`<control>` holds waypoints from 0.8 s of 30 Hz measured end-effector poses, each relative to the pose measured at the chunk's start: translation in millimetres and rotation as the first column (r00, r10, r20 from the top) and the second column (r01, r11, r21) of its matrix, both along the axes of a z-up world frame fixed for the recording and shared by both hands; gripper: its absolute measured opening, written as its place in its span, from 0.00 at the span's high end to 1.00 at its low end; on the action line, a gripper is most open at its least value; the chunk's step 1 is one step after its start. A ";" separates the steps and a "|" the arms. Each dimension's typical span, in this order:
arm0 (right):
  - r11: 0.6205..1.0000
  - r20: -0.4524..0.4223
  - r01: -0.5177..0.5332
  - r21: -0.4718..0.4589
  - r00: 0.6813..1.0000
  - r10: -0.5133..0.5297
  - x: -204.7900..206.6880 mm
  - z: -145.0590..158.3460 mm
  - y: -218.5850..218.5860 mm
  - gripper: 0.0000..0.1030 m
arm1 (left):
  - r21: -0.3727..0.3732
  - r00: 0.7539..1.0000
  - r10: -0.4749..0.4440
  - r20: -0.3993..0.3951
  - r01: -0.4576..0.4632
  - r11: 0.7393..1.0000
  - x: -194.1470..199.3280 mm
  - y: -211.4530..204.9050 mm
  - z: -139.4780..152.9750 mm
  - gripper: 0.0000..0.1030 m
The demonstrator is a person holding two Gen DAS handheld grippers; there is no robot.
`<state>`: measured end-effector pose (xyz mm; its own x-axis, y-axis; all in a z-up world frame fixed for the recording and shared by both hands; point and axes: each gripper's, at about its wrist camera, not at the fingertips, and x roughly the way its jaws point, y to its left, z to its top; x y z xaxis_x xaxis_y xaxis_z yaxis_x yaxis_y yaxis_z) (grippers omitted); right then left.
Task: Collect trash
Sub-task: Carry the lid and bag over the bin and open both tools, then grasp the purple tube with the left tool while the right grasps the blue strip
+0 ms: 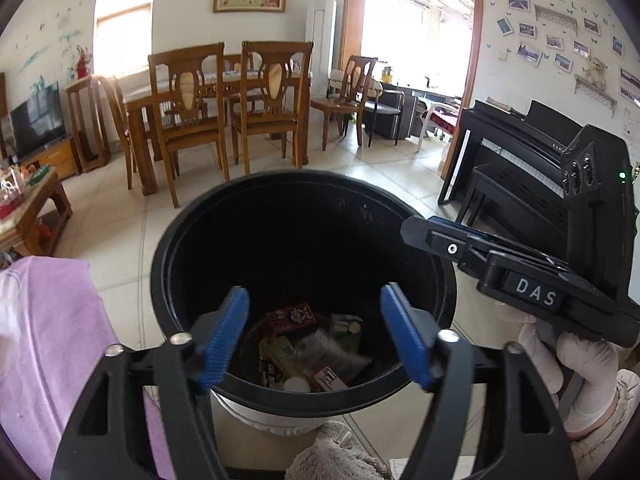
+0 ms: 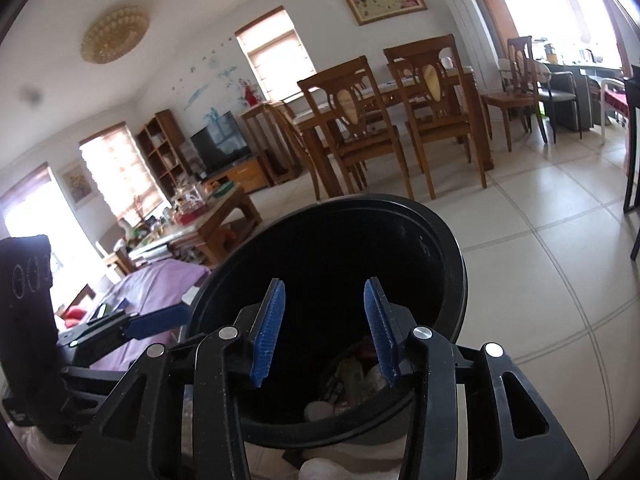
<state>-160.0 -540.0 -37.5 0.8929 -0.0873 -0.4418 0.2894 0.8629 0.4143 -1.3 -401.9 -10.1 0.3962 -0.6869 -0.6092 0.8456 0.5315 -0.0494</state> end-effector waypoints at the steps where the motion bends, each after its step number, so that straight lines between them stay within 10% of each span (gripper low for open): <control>1: 1.000 0.002 0.002 -0.001 1.000 -0.002 -0.2 2.2 1.8 0.44 | -0.006 1.000 0.001 0.015 -0.001 1.000 -2.9 3.4 4.1 0.23; 24: 0.959 -0.012 -0.270 -0.085 0.963 0.270 88.9 56.2 153.1 0.15 | -0.057 0.974 0.219 0.063 -0.215 0.975 40.1 172.9 36.4 0.10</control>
